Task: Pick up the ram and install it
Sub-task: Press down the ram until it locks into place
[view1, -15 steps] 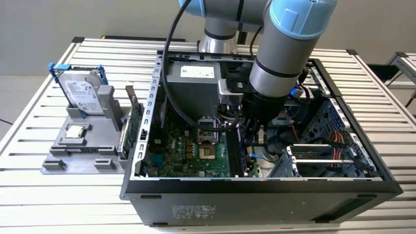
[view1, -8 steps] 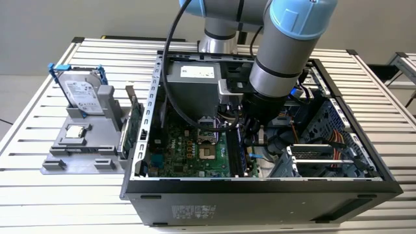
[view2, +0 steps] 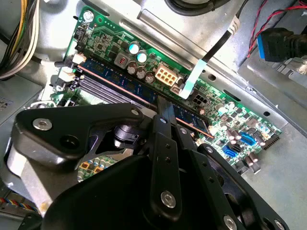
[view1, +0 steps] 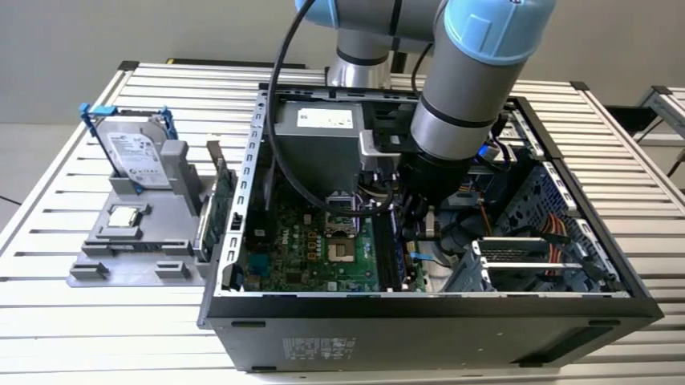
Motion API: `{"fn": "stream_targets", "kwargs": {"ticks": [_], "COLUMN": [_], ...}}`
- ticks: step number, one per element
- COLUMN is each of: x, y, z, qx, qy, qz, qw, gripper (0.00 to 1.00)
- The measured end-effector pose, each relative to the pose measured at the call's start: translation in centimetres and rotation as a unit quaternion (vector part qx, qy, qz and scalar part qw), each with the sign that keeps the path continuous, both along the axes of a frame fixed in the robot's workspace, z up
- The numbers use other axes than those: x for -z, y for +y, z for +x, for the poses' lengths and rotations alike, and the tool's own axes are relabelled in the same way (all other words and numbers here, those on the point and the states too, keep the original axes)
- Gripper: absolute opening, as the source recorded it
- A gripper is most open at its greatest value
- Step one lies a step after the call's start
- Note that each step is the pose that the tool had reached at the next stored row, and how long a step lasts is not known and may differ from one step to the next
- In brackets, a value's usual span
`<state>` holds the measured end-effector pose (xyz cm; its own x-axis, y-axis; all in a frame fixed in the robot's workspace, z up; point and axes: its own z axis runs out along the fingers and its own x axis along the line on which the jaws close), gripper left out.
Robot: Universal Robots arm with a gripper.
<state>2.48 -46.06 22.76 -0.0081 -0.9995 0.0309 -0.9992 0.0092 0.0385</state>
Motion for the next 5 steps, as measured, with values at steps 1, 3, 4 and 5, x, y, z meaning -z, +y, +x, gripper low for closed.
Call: {"fn": "stream_targets", "kwargs": {"ticks": [1, 3, 4, 5], "x": [0.00, 0.00, 0.00, 0.00], "y": [0.00, 0.00, 0.00, 0.00], "z": [0.00, 0.00, 0.00, 0.00], "qx": [0.000, 0.000, 0.000, 0.000], "qy": [0.0000, 0.0000, 0.0000, 0.0000], "qz": [-0.0001, 0.0000, 0.0000, -0.0001], "qw": [1.0000, 1.0000, 1.0000, 1.0000], "gripper": [0.00, 0.00, 0.00, 0.00]}}
